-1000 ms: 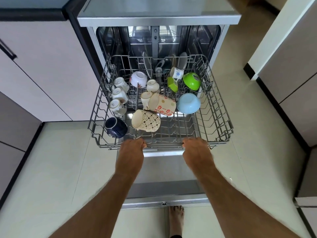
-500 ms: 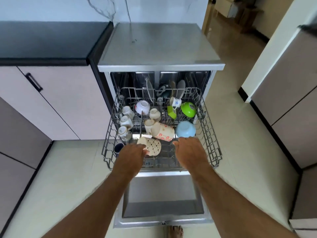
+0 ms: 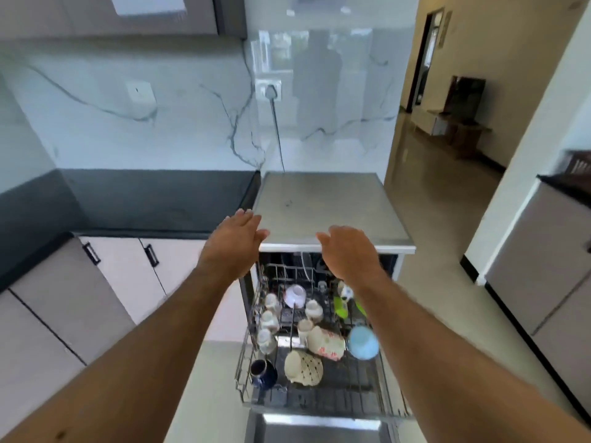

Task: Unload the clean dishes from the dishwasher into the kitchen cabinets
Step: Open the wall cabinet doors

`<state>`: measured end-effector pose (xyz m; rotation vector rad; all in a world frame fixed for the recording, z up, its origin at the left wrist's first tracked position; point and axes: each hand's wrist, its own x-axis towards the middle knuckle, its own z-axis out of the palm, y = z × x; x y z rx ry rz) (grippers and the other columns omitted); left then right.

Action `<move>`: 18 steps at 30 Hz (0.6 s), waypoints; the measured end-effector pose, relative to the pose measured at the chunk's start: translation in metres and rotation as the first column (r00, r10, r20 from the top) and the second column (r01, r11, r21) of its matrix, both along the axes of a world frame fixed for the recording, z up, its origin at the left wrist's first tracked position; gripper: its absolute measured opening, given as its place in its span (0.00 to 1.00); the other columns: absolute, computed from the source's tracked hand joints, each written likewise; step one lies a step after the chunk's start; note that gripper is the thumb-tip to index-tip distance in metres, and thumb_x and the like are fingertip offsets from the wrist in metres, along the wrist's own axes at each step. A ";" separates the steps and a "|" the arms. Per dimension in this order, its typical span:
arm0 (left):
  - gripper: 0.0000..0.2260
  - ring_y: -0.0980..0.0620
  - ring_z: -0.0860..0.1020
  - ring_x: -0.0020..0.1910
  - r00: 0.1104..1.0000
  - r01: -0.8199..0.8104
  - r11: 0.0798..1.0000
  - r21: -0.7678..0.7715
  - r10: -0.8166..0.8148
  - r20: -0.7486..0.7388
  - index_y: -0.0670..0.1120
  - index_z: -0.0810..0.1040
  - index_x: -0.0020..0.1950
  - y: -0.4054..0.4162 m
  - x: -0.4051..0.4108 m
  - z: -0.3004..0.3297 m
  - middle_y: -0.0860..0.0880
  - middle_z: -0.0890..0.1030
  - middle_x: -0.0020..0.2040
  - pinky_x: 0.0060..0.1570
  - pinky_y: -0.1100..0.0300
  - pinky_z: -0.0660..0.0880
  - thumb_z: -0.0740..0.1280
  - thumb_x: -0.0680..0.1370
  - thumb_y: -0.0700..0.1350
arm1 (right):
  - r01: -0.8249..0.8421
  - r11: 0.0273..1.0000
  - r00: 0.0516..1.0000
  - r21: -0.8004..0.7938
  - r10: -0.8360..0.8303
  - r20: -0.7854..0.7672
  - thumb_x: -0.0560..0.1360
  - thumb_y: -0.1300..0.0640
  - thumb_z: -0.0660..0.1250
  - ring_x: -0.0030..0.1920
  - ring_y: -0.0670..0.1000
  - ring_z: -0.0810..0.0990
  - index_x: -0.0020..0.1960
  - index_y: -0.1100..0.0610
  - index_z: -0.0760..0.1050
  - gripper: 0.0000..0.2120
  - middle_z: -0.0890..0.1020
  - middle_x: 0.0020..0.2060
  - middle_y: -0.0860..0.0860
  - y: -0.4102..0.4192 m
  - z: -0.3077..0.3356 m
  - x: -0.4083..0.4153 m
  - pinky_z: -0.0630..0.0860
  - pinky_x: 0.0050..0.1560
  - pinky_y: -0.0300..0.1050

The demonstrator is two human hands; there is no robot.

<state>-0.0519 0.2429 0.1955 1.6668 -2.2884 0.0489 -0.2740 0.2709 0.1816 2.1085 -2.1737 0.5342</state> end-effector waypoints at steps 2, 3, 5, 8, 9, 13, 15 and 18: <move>0.26 0.46 0.55 0.79 0.999 -0.047 0.998 -0.042 0.047 -0.004 0.43 0.60 0.79 -0.010 0.009 0.038 0.43 0.59 0.79 0.76 0.53 0.51 0.52 0.84 0.55 | -0.020 0.999 1.000 -0.031 0.021 0.023 0.84 0.44 0.53 0.54 0.61 0.81 0.57 0.62 0.78 0.25 0.83 0.52 0.60 -0.019 0.035 0.007 0.76 0.58 0.54; 0.27 0.45 0.56 0.78 0.997 -0.079 0.994 -0.079 0.077 -0.026 0.43 0.60 0.78 -0.014 0.013 0.056 0.43 0.60 0.79 0.76 0.52 0.52 0.53 0.84 0.56 | -0.031 0.999 0.999 -0.044 0.032 0.025 0.84 0.43 0.52 0.55 0.61 0.80 0.59 0.61 0.78 0.25 0.83 0.53 0.60 -0.030 0.050 0.010 0.76 0.59 0.54; 0.27 0.45 0.57 0.78 0.991 -0.129 0.983 -0.132 0.122 -0.056 0.43 0.60 0.78 -0.022 0.021 0.084 0.43 0.61 0.78 0.75 0.53 0.55 0.53 0.83 0.57 | -0.048 0.997 0.999 -0.064 0.048 0.002 0.84 0.44 0.52 0.59 0.61 0.78 0.62 0.60 0.77 0.24 0.81 0.57 0.60 -0.051 0.076 0.016 0.73 0.61 0.52; 0.27 0.47 0.54 0.79 0.986 -0.166 0.970 -0.178 0.163 -0.031 0.44 0.58 0.79 -0.037 0.035 0.117 0.44 0.58 0.79 0.77 0.55 0.51 0.50 0.84 0.57 | -0.072 0.991 0.997 -0.114 0.072 -0.008 0.84 0.44 0.50 0.61 0.60 0.76 0.64 0.59 0.75 0.24 0.80 0.59 0.59 -0.079 0.110 0.028 0.69 0.62 0.50; 0.27 0.48 0.52 0.79 0.984 -0.178 0.963 -0.200 0.175 -0.031 0.44 0.57 0.79 -0.042 0.041 0.129 0.44 0.57 0.80 0.77 0.55 0.49 0.49 0.84 0.57 | -0.079 0.989 0.997 -0.125 0.080 0.002 0.84 0.44 0.50 0.61 0.60 0.76 0.63 0.59 0.75 0.24 0.80 0.59 0.59 -0.087 0.121 0.033 0.69 0.62 0.49; 0.27 0.47 0.50 0.80 0.972 -0.228 0.928 -0.294 0.234 -0.015 0.42 0.56 0.80 -0.057 0.059 0.171 0.43 0.55 0.80 0.78 0.55 0.47 0.47 0.85 0.55 | -0.122 0.978 0.986 -0.171 0.139 0.090 0.84 0.43 0.51 0.62 0.61 0.75 0.63 0.59 0.76 0.24 0.79 0.60 0.59 -0.108 0.166 0.055 0.70 0.61 0.51; 0.28 0.47 0.48 0.80 0.963 -0.254 0.914 -0.315 0.270 0.007 0.43 0.53 0.80 -0.063 0.070 0.190 0.44 0.53 0.80 0.78 0.55 0.46 0.44 0.84 0.56 | -0.161 0.968 0.983 -0.193 0.175 0.060 0.84 0.45 0.51 0.63 0.60 0.75 0.64 0.60 0.75 0.23 0.79 0.60 0.59 -0.112 0.189 0.065 0.70 0.61 0.50; 0.29 0.47 0.48 0.80 0.947 -0.301 0.881 -0.364 0.320 -0.008 0.43 0.52 0.80 -0.067 0.093 0.215 0.44 0.52 0.80 0.78 0.54 0.46 0.43 0.84 0.57 | -0.205 0.949 0.975 -0.239 0.219 0.032 0.84 0.45 0.52 0.63 0.60 0.75 0.65 0.60 0.75 0.23 0.79 0.61 0.58 -0.122 0.218 0.083 0.70 0.62 0.50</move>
